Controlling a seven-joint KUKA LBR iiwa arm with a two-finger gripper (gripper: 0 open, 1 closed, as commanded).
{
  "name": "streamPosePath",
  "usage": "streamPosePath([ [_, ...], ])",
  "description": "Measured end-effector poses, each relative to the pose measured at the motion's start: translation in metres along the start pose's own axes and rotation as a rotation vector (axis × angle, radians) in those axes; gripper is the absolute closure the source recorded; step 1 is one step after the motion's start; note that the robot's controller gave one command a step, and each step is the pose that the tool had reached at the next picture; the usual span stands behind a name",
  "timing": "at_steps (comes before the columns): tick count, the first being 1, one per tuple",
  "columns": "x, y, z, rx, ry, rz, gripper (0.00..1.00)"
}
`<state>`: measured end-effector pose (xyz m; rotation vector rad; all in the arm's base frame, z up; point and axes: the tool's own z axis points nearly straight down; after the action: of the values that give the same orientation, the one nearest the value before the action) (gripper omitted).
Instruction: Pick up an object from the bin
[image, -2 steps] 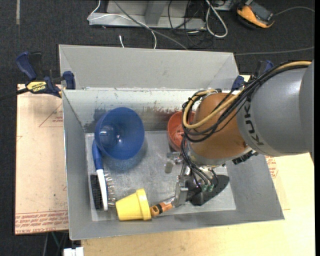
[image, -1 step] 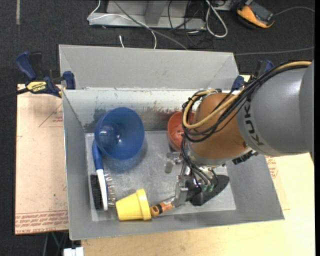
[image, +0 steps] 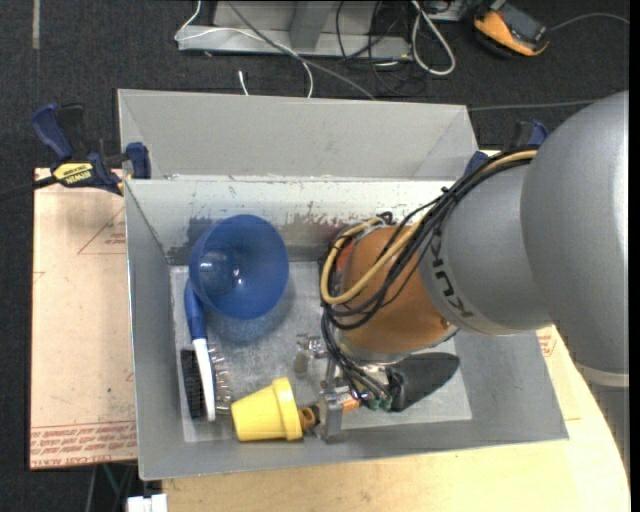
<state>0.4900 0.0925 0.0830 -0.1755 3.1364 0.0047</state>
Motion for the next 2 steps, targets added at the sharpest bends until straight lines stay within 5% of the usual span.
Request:
streamPosePath([
  [1,0.002,0.01,0.004,0.001,-0.014,0.109,0.0],
  [2,-0.029,0.063,0.013,0.001,-0.009,0.006,0.0],
])
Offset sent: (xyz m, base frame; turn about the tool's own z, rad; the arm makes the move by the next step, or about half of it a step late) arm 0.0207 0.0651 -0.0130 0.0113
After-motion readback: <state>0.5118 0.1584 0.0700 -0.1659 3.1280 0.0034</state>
